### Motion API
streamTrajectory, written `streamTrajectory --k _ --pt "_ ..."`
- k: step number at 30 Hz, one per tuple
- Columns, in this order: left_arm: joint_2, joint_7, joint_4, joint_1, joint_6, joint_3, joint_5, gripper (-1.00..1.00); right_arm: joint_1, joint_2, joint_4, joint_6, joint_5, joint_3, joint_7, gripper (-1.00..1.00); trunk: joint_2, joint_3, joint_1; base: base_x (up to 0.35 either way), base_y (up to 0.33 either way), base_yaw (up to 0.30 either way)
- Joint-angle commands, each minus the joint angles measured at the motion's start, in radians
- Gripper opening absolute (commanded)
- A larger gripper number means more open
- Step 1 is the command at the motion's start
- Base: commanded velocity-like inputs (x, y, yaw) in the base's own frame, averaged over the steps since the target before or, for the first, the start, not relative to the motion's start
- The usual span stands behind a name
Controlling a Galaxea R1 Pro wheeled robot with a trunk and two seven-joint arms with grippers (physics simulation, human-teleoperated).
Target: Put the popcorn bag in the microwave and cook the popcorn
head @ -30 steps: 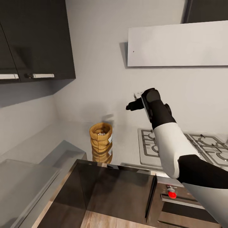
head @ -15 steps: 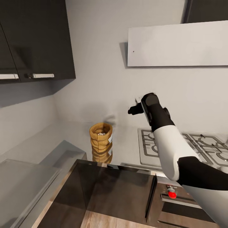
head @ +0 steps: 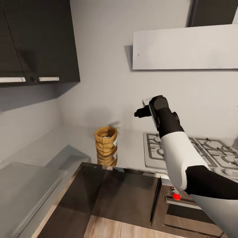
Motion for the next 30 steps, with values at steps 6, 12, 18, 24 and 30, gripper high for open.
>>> streamTrajectory --k 6,12,18,24,30 --pt "0.000 -0.001 0.001 0.000 -0.003 0.005 0.005 1.00 -0.001 0.001 -0.020 0.003 0.012 -0.002 0.009 1.00 -0.001 -0.001 0.000 -0.134 0.000 0.005" --pt "0.000 -0.001 0.000 0.000 -0.003 0.005 0.005 1.00 -0.001 0.001 -0.009 0.003 0.009 -0.001 0.008 1.00 -0.001 -0.001 0.000 -0.005 0.000 0.213" --pt "0.000 -0.001 0.000 0.000 -0.003 0.005 0.005 1.00 -0.001 0.001 -0.009 0.003 0.010 -0.002 0.008 1.00 -0.001 -0.001 0.000 0.000 0.000 0.280" --pt "0.000 -0.001 0.000 0.000 -0.003 0.005 0.007 1.00 -0.001 0.001 -0.007 0.003 0.011 -0.002 0.008 1.00 -0.001 -0.001 0.000 0.000 0.000 0.282" --pt "0.000 -0.001 0.000 0.000 -0.003 0.005 0.007 1.00 -0.001 0.001 -0.007 0.003 0.010 -0.002 0.008 1.00 -0.001 -0.001 0.000 0.000 0.000 0.211"
